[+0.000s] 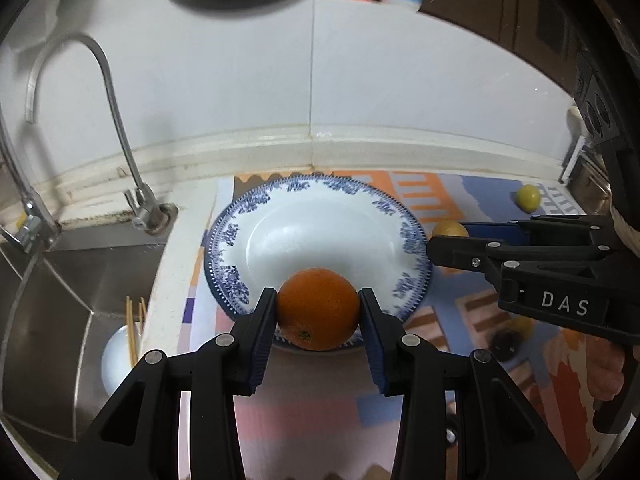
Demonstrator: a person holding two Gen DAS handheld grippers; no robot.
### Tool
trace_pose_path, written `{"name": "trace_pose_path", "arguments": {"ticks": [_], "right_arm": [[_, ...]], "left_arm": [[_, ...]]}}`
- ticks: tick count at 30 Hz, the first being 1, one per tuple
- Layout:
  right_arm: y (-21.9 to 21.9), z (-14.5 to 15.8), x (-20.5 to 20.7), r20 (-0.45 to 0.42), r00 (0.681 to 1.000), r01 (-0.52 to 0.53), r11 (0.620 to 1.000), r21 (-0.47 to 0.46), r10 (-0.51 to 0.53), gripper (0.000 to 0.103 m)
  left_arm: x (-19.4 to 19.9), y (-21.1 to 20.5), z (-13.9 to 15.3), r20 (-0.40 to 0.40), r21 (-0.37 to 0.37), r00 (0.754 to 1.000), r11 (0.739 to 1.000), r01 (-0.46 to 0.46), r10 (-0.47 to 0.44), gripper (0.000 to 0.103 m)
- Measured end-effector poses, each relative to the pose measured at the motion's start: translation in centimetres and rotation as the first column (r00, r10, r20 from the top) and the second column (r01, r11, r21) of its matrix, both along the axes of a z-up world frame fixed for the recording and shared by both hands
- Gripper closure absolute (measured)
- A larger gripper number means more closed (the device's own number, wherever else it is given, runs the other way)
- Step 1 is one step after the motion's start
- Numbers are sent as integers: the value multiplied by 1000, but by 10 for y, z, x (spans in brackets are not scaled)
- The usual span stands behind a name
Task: Organize fruits
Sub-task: 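Carry both fruits to the blue-and-white plate and open both tools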
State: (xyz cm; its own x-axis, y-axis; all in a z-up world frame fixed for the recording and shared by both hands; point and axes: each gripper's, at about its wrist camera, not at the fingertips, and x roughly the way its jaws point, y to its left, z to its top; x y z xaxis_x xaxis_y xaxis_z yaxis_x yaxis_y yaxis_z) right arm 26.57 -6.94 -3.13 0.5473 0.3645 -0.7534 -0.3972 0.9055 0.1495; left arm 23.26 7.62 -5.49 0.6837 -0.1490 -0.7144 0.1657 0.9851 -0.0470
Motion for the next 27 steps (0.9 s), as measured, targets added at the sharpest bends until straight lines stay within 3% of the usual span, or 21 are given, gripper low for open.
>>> {"name": "trace_pose_path", "arguments": {"ticks": [8, 19, 22, 24, 27], "right_arm": [[10, -31, 44, -93, 995, -31, 999, -32, 27, 75], [12, -49, 60, -159, 987, -33, 999, -34, 27, 75], [15, -50, 60, -147, 989, -40, 998, -50, 33, 73], [13, -47, 58, -137, 990, -33, 998, -45, 26, 65], [7, -38, 47, -85, 996, -15, 999, -47, 11, 64]], "left_arm": [[38, 1, -26, -73, 14, 997, 1000, 6, -5, 63], [54, 3, -41, -145, 15, 989, 1000, 25, -22, 62], [51, 6, -38, -132, 19, 991, 1000, 3, 0, 46], [45, 7, -32, -107, 29, 994, 1000, -6, 9, 45], [34, 8, -22, -85, 38, 996, 999, -15, 18, 42]]}}
